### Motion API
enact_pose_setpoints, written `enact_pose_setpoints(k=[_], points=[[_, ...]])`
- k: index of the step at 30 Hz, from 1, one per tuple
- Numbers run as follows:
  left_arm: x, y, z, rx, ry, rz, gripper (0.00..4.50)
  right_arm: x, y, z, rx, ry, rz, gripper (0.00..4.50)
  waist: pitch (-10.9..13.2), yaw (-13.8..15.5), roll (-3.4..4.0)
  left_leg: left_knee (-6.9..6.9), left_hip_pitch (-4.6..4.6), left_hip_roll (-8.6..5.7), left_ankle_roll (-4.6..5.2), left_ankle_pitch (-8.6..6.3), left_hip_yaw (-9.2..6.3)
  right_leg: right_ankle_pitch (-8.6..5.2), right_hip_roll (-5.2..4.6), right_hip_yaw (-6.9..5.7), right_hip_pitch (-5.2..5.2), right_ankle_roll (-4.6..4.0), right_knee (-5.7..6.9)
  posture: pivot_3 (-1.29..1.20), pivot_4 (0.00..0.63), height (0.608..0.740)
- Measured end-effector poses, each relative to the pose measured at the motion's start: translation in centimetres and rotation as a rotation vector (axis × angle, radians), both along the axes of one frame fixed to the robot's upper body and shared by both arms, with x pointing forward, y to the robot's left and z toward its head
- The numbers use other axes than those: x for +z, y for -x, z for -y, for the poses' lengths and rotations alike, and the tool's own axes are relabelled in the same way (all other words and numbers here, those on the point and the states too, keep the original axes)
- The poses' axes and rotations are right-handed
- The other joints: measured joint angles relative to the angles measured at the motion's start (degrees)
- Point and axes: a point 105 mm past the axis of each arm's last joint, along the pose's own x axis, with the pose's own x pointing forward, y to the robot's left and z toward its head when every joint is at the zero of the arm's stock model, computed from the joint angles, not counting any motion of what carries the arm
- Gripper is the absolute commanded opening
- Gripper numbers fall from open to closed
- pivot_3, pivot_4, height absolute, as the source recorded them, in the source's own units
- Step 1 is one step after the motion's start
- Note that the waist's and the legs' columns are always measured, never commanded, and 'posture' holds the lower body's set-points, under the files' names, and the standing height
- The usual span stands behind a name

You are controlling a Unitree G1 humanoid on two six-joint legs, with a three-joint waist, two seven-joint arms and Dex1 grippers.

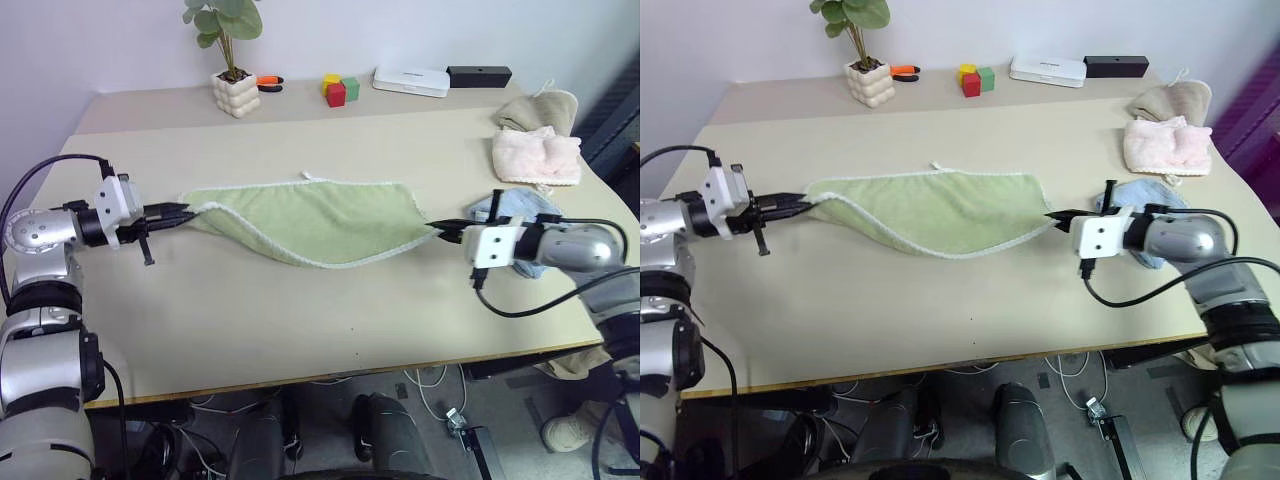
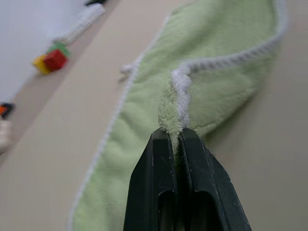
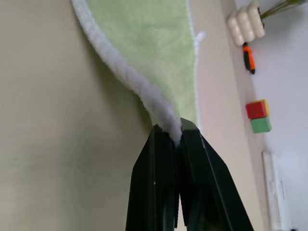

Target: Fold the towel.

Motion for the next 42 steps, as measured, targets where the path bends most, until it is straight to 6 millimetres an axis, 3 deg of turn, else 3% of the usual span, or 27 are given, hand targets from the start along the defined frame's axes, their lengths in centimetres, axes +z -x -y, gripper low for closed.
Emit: enact_pose_setpoints(k=[8,14,22,27,33,42], points=[[-3.0,4.2,-2.0,0.006,-0.015,-0.099,0.00,-2.9,4.0,1.0,0.027,-0.003,-0.294,0.07,0.0,0.2,-0.01,0.01,-0.01,0.07,0.13,-0.10,-0.09,-0.06,-0.19,-0.05,-0.01,-0.13,-0.01,0.00,0.150,0.740],[-2.8,5.6,-2.9,0.093,0.113,-0.116,0.00,-2.7,5.4,1.0,0.036,-0.004,-0.375,0.07,0.0,0.3,-0.03,0.03,-0.01,0.02,0.44,-0.31,-0.11,-0.09,-0.33,-0.11,-0.01,-0.20,-0.03,0.00,0.150,0.740],[-0.6,2.7,-2.0,0.242,0.382,-0.032,0.00,0.7,0.9,0.5,0.000,-0.025,-0.209,0.07,0.0,0.3,-0.07,0.06,-0.03,-0.05,0.21,-0.16,-0.06,0.02,-0.35,-0.14,0.02,-0.03,-0.04,0.00,0.150,0.740],[0.3,1.0,-2.2,0.302,0.464,0.009,0.00,-0.2,-1.3,-0.3,-0.008,-0.018,-0.211,0.07,0.0,0.1,-0.07,0.04,-0.02,-0.07,0.21,-0.15,0.05,0.03,-0.31,-0.15,0.02,0.00,-0.03,0.00,0.150,0.740],[-1.9,0.2,-2.2,0.366,0.556,-0.050,0.00,-0.8,-3.6,0.0,-0.066,-0.007,-0.196,0.07,0.0,0.1,-0.07,0.04,-0.02,-0.10,0.18,-0.13,0.09,0.03,-0.26,-0.15,0.02,0.01,-0.03,0.00,0.150,0.740],[-2.0,-0.9,-2.8,0.435,0.587,-0.043,0.00,-1.7,-5.7,-1.0,-0.112,-0.054,-0.212,0.07,0.0,0.0,-0.07,0.04,-0.02,-0.10,0.16,-0.12,0.10,0.04,-0.24,-0.14,0.03,0.01,-0.02,0.00,0.150,0.740]])
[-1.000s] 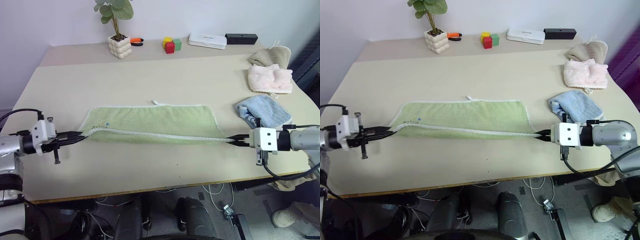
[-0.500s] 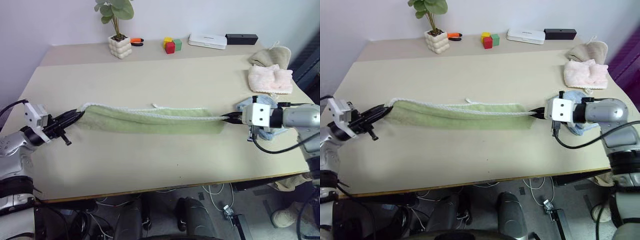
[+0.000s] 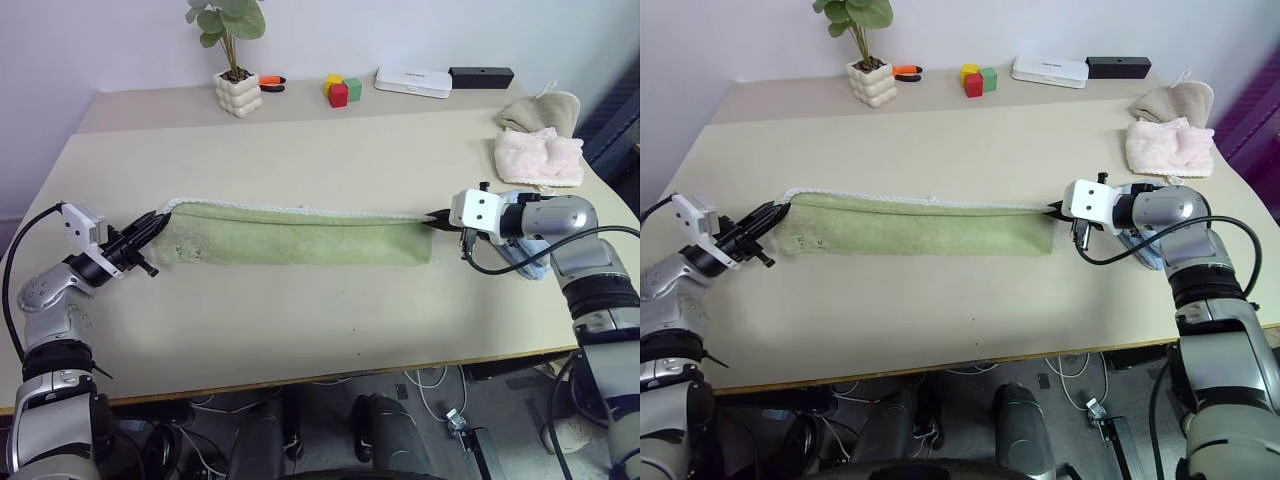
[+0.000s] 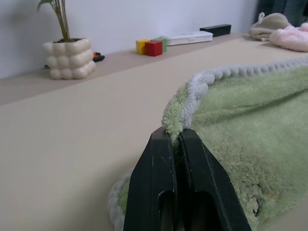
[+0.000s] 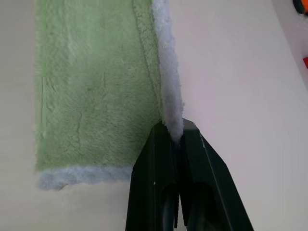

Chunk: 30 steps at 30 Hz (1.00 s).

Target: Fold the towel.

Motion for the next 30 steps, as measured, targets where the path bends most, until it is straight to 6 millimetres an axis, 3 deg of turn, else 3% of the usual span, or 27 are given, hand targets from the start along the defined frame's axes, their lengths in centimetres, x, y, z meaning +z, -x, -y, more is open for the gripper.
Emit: enact_pose_setpoints(k=[15,16,18,20,25,26,30], points=[[-1.1,-1.2,-0.3,0.066,0.080,-0.094,0.00,-0.7,-1.8,-0.9,-0.064,-0.020,0.037,0.07,0.0,0.0,0.00,-0.01,0.00,0.00,-0.03,0.01,0.05,0.00,0.04,0.01,0.01,0.00,0.01,0.00,0.150,0.740],[-1.3,-1.2,-0.4,0.067,0.092,-0.111,0.31,-0.9,-1.9,-0.9,-0.070,-0.022,0.034,0.02,0.0,0.0,0.00,0.00,0.00,0.00,-0.03,0.01,0.05,0.00,0.04,0.01,0.01,0.00,0.01,0.00,0.150,0.740],[-1.7,-1.2,-0.4,0.070,0.107,-0.139,0.94,-1.3,-2.0,-0.9,-0.087,-0.033,0.029,0.59,0.0,0.0,0.00,-0.01,0.00,0.00,-0.03,0.02,0.10,0.00,0.04,0.01,0.01,0.00,0.01,0.00,0.150,0.740],[-1.8,-1.3,-0.5,0.081,0.115,-0.149,1.92,-1.6,-2.1,-0.9,-0.099,-0.032,0.026,1.35,0.0,0.0,0.01,-0.01,0.00,0.00,-0.04,0.02,0.10,0.00,0.04,0.01,0.01,0.00,0.02,0.00,0.150,0.740],[-1.8,-1.5,-0.8,0.114,0.108,-0.147,4.44,-1.8,-2.4,-1.1,-0.112,-0.036,0.041,3.88,0.0,-0.1,0.01,-0.01,0.00,0.00,-0.04,0.02,0.09,0.00,0.05,0.01,0.01,0.00,0.01,0.00,0.150,0.740],[-1.7,-1.5,-0.9,0.126,0.099,-0.139,4.50,-1.7,-2.5,-1.1,-0.121,-0.040,0.053,4.41,0.0,-0.1,0.01,-0.01,0.00,0.00,-0.04,0.02,0.09,0.00,0.05,0.01,0.01,0.00,0.01,0.00,0.150,0.740],[-1.2,-1.8,-1.5,0.166,0.111,-0.122,4.50,-1.5,-2.8,-0.9,-0.147,-0.047,0.079,4.41,0.0,0.0,0.01,-0.01,0.00,0.01,-0.05,0.02,0.09,0.00,0.05,0.01,0.01,0.00,0.01,0.00,0.150,0.740]])
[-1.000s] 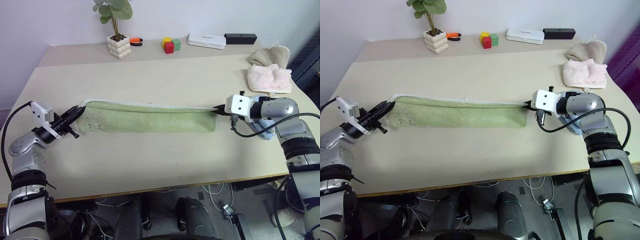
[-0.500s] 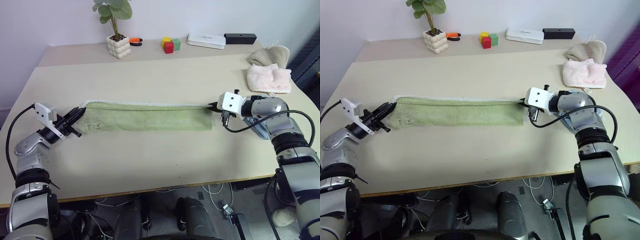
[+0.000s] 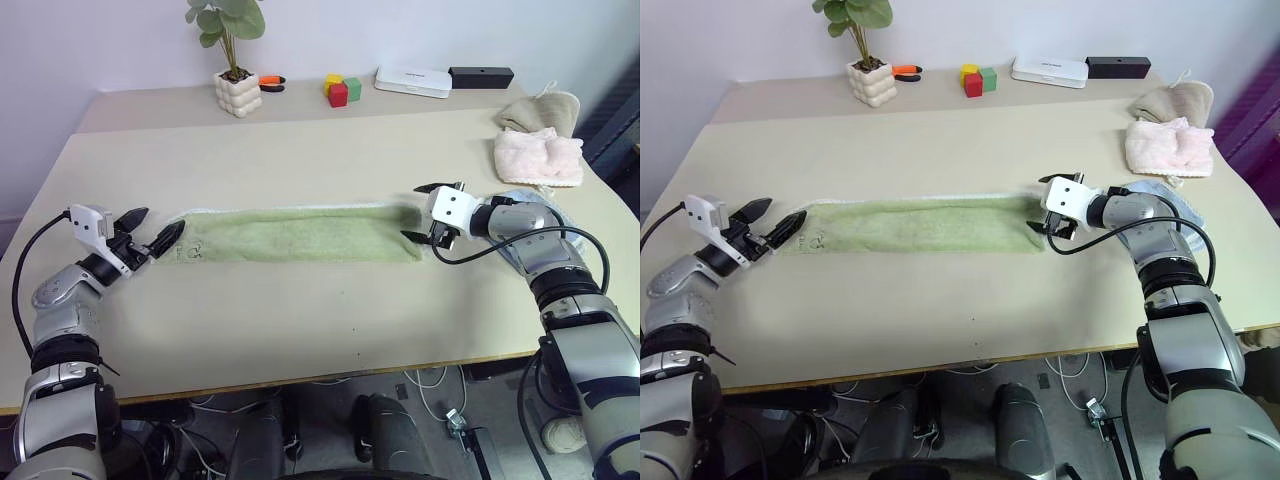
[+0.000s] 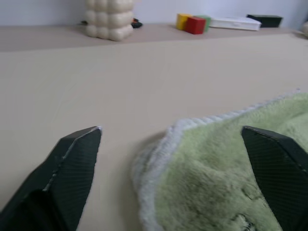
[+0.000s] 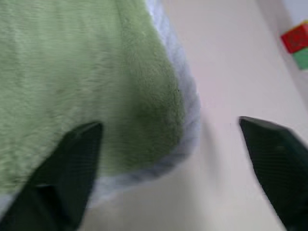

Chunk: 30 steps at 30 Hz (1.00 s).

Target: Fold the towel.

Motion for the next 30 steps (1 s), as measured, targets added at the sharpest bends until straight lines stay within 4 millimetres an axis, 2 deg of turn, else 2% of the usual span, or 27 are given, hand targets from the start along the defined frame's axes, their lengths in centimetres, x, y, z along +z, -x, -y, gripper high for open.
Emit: enact_pose_setpoints(k=[5,7,8,10,11,14,15,16,17,19,21,23,24,28,30], points=[[0.6,0.0,-0.9,0.038,-0.003,0.011,4.50,0.4,-0.1,0.3,-0.034,-0.033,0.024,4.41,0.0,0.0,0.00,-0.01,0.00,0.00,-0.01,0.00,0.00,0.00,0.00,0.00,0.00,0.00,0.00,0.00,0.150,0.740],[0.8,0.2,-1.3,0.049,0.038,0.014,3.97,1.1,-0.1,0.6,-0.065,-0.102,0.036,4.46,0.0,0.0,0.00,-0.01,0.00,0.01,0.00,0.00,-0.03,0.00,0.00,0.00,0.00,0.00,-0.01,0.00,0.150,0.740],[0.9,0.2,-1.5,0.053,0.064,0.014,3.56,1.7,-0.1,0.6,-0.079,-0.153,0.042,4.04,0.0,0.0,0.00,-0.01,0.00,0.01,0.00,0.00,-0.07,0.00,0.00,0.01,0.00,0.00,-0.01,0.00,0.150,0.740],[1.5,0.2,-1.4,0.044,0.096,0.021,2.72,2.9,0.1,0.5,-0.095,-0.242,0.050,3.64,0.0,0.1,-0.03,-0.01,-0.02,0.03,-0.01,0.01,-0.15,0.00,0.01,0.00,0.00,0.00,0.01,0.00,0.150,0.740],[2.0,0.2,-1.4,0.041,0.109,0.034,2.27,3.5,0.2,0.1,-0.093,-0.288,0.053,3.21,0.0,0.1,-0.04,-0.01,-0.01,0.03,-0.01,0.01,-0.15,0.00,0.01,0.01,0.00,0.00,0.01,0.00,0.150,0.740],[4.5,0.1,-0.9,0.024,0.126,0.104,0.71,5.2,0.6,-1.0,-0.097,-0.386,0.084,1.55,0.0,0.1,-0.03,-0.01,-0.01,0.03,-0.01,0.01,-0.17,0.00,0.01,0.01,0.00,0.00,0.02,0.00,0.150,0.740],[5.3,0.0,-0.6,0.019,0.122,0.126,0.24,6.0,0.6,-1.3,-0.118,-0.448,0.100,1.14,0.0,0.1,-0.03,-0.02,-0.01,0.04,-0.01,0.01,-0.19,0.00,0.01,0.01,0.00,0.00,0.01,0.00,0.150,0.740],[6.0,0.0,-0.1,0.008,0.123,0.146,0.00,6.9,0.5,-1.7,-0.132,-0.515,0.116,0.48,0.0,0.1,-0.03,-0.01,-0.01,0.05,-0.01,0.01,-0.20,0.00,0.01,0.01,0.01,-0.01,0.03,0.00,0.150,0.740],[6.7,-0.1,0.5,-0.007,0.125,0.169,0.00,7.7,0.5,-2.3,-0.143,-0.591,0.126,0.03,0.0,0.1,-0.03,-0.02,-0.01,0.06,-0.01,0.01,-0.21,0.00,0.01,0.02,0.01,-0.01,0.03,0.00,0.150,0.740],[7.8,-0.4,2.3,-0.030,0.159,0.210,0.00,9.0,0.7,-4.0,-0.162,-0.773,0.130,0.01,0.0,0.1,-0.06,-0.02,0.00,0.05,-0.02,0.01,-0.22,0.00,0.01,0.02,0.02,-0.01,0.07,0.00,0.150,0.740],[8.3,-1.1,4.4,-0.046,0.222,0.230,0.00,8.8,0.9,-6.4,-0.162,-0.885,0.093,0.01,-0.1,0.3,-0.09,-0.01,0.00,0.03,-0.02,0.01,-0.24,0.00,0.02,0.01,0.05,-0.01,0.09,0.00,0.150,0.740],[8.1,-1.6,7.2,-0.083,0.255,0.230,0.00,6.9,1.3,-9.3,-0.161,-0.929,0.011,0.01,-0.1,0.3,-0.14,0.00,-0.01,-0.02,-0.01,0.01,-0.22,0.01,0.03,0.01,0.07,0.00,0.07,0.00,0.150,0.740],[7.8,-1.9,8.3,-0.088,0.273,0.222,0.00,5.9,1.3,-10.1,-0.184,-0.959,-0.023,0.01,-0.1,0.3,-0.14,0.00,-0.02,-0.04,-0.01,0.01,-0.20,0.01,0.04,0.01,0.07,0.00,0.05,0.00,0.150,0.740],[5.6,-2.8,11.0,-0.068,0.321,0.162,0.00,3.8,0.6,-11.1,-0.304,-1.037,-0.064,0.01,-0.1,0.3,-0.14,-0.01,-0.02,-0.05,-0.01,0.02,-0.18,0.01,0.08,-0.01,0.08,0.00,0.02,0.00,0.150,0.740],[4.4,-3.2,12.2,-0.063,0.338,0.121,0.00,1.9,0.4,-11.0,-0.377,-1.028,-0.071,0.01,-0.1,0.2,-0.16,-0.02,-0.01,-0.05,-0.02,0.02,-0.16,0.01,0.10,-0.01,0.10,0.00,0.00,0.00,0.150,0.740]])
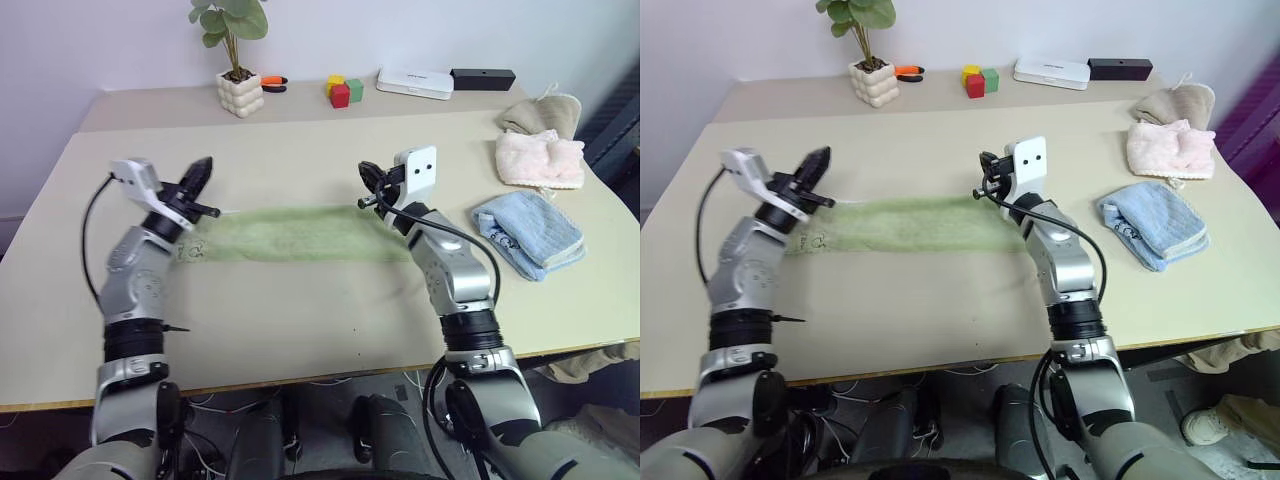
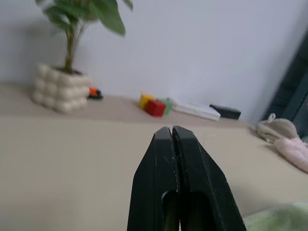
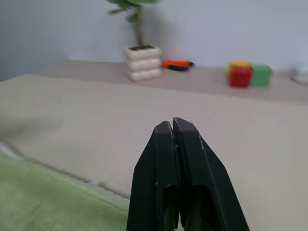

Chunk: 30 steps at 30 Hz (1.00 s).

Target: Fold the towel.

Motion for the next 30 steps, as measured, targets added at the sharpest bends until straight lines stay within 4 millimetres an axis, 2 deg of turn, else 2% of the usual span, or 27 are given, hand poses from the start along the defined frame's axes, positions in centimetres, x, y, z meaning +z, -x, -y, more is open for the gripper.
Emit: enact_pose_setpoints(k=[3,5,7,8,11,13,22,23,25,26,30], points=[[-2.7,-0.6,0.2,0.026,-0.042,-0.081,0.00,-4.8,0.1,1.4,-0.090,0.081,-0.107,0.01,0.0,-0.2,0.00,-0.02,0.01,0.00,-0.01,0.00,0.05,0.00,0.01,-0.01,-0.01,0.00,-0.02,0.00,0.150,0.740],[-4.4,-0.8,-0.7,0.054,-0.068,-0.134,0.00,-6.2,0.3,2.3,-0.122,0.109,-0.134,0.01,0.0,-0.3,-0.01,-0.07,-0.01,0.02,-0.03,0.02,0.01,0.00,0.03,0.00,-0.06,0.00,-0.01,0.00,0.150,0.740],[-5.5,-0.9,-2.0,0.086,-0.096,-0.174,0.00,-5.8,0.2,3.1,-0.143,0.120,-0.111,0.01,0.0,-0.4,-0.01,-0.09,0.01,0.05,-0.07,0.04,-0.04,0.00,0.06,0.01,-0.08,-0.01,-0.01,0.00,0.150,0.740],[-5.9,-0.8,-3.4,0.117,-0.121,-0.196,0.00,-5.6,0.2,3.7,-0.154,0.128,-0.096,0.01,0.0,-0.4,-0.02,-0.10,0.01,0.07,-0.08,0.04,-0.04,-0.01,0.08,0.01,-0.08,-0.01,-0.01,0.00,0.150,0.740],[-6.2,-0.5,-6.2,0.176,-0.167,-0.215,0.00,-5.8,0.4,5.0,-0.183,0.157,-0.084,0.01,0.0,-0.3,-0.02,-0.12,0.00,0.09,-0.08,0.04,-0.05,-0.01,0.08,0.01,-0.09,-0.01,-0.03,0.00,0.150,0.740],[-6.1,-0.2,-8.0,0.210,-0.180,-0.216,0.00,-6.3,0.5,5.7,-0.199,0.167,-0.096,0.01,0.0,-0.1,-0.02,-0.11,0.00,0.09,-0.08,0.04,-0.06,-0.01,0.07,0.01,-0.08,-0.02,-0.06,0.00,0.150,0.740],[-3.6,0.4,-12.8,0.302,-0.239,-0.196,0.00,-6.1,0.6,6.5,-0.195,0.182,-0.079,0.01,0.0,-0.2,-0.07,-0.15,0.00,0.10,-0.09,0.03,-0.09,-0.01,0.06,0.00,-0.08,-0.03,-0.08,0.00,0.150,0.740],[-3.3,0.4,-13.0,0.305,-0.238,-0.194,0.00,-6.1,0.6,6.5,-0.188,0.174,-0.080,0.25,0.0,-0.1,-0.07,-0.15,0.00,0.09,-0.09,0.03,-0.09,-0.01,0.06,0.01,-0.08,-0.02,-0.08,0.00,0.150,0.740],[-2.9,0.6,-12.4,0.239,-0.187,-0.184,0.55,-5.8,0.8,6.3,-0.151,0.125,-0.084,0.79,0.0,-0.1,-0.08,-0.14,-0.02,0.09,-0.09,0.03,-0.09,-0.01,0.06,0.00,-0.07,-0.02,-0.09,0.00,0.150,0.740],[-2.6,0.7,-11.9,0.197,-0.169,-0.170,0.86,-5.5,0.9,6.2,-0.128,0.096,-0.080,1.23,0.0,-0.1,-0.09,-0.14,-0.02,0.09,-0.09,0.03,-0.09,-0.01,0.06,0.01,-0.07,-0.02,-0.09,0.00,0.150,0.740],[-1.7,1.7,-9.0,0.024,-0.214,-0.104,2.69,-3.0,2.0,6.1,-0.052,-0.018,-0.033,3.11,0.0,-0.2,-0.08,-0.16,-0.01,0.10,-0.09,0.03,-0.11,-0.01,0.06,0.02,-0.08,-0.02,-0.08,0.00,0.150,0.740]])
